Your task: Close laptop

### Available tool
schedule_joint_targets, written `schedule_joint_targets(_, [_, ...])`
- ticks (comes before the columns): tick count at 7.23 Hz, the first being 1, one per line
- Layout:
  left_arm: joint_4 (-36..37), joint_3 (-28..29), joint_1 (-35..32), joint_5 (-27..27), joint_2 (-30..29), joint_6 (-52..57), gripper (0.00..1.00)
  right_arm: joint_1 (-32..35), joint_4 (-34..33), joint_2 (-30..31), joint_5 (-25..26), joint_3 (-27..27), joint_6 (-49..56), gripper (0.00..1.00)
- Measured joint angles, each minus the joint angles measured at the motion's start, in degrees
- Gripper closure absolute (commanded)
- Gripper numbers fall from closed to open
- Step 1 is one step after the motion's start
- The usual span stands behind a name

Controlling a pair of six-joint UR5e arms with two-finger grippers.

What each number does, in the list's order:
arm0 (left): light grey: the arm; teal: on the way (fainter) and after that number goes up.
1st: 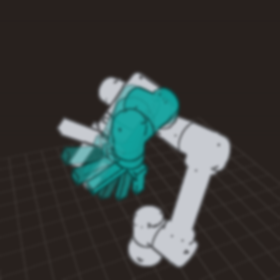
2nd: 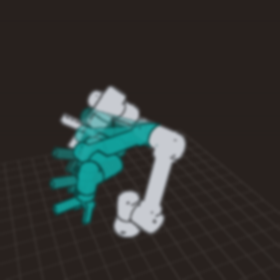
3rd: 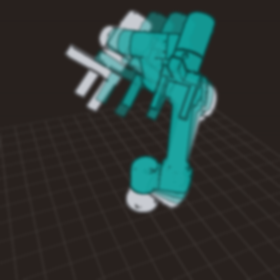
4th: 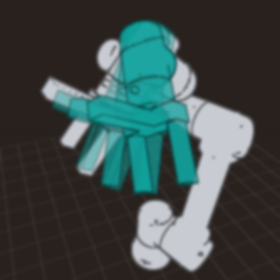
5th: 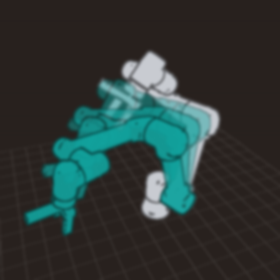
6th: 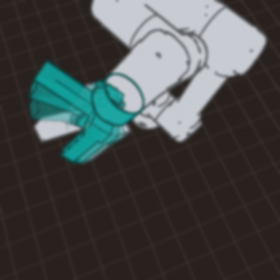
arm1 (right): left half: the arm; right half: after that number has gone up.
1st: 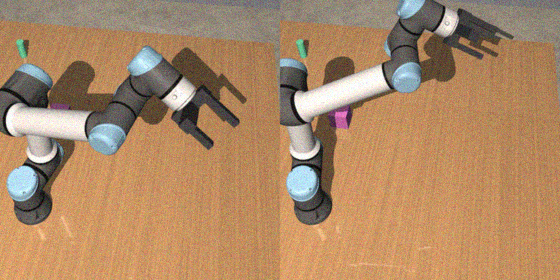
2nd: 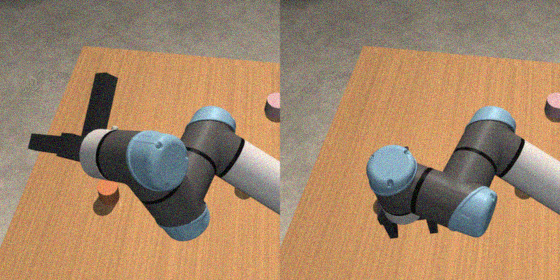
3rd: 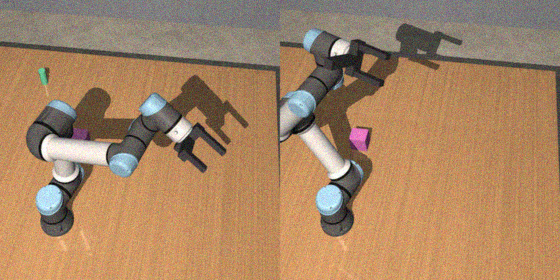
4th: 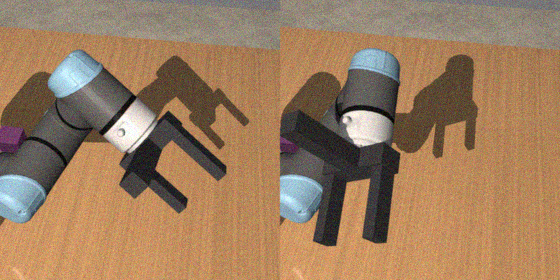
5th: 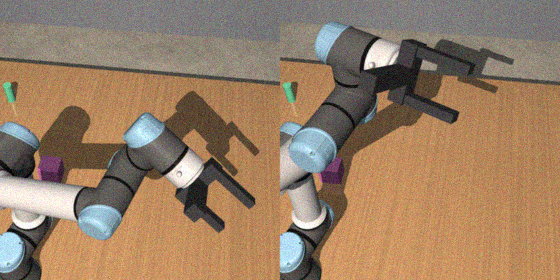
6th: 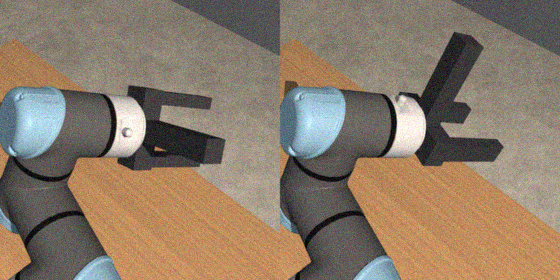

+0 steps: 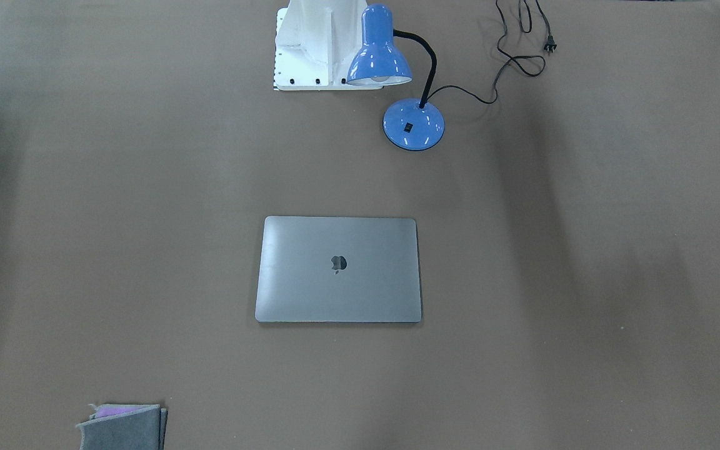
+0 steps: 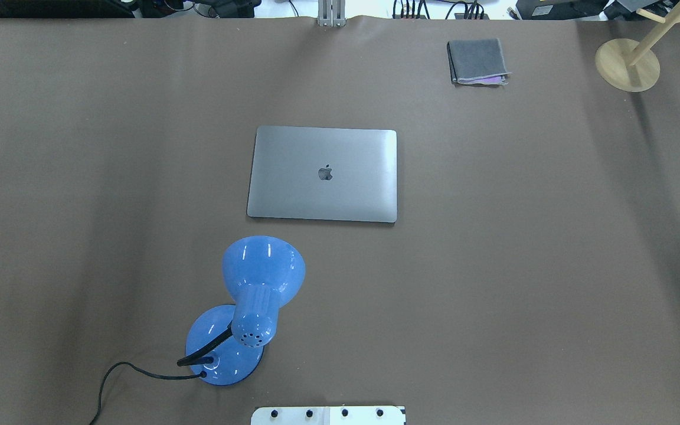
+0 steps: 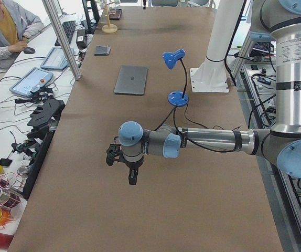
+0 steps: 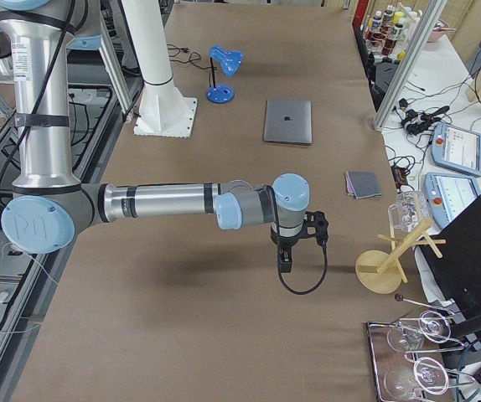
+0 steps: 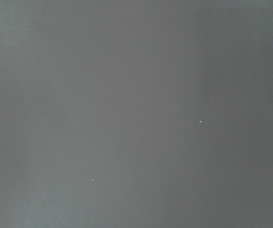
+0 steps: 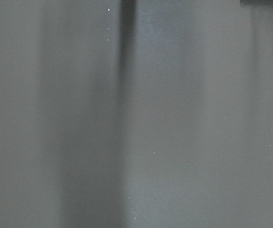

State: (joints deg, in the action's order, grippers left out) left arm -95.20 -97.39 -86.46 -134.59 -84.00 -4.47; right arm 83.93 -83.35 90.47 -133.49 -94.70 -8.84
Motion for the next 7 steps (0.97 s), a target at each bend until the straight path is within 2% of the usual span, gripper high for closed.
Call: schedule_joint_targets(7, [0.0, -0.2, -0.5, -0.1, -0.2, -0.1, 0.02, 0.0, 0.4, 1.6, 0.1, -1.3, 0.0, 0.00])
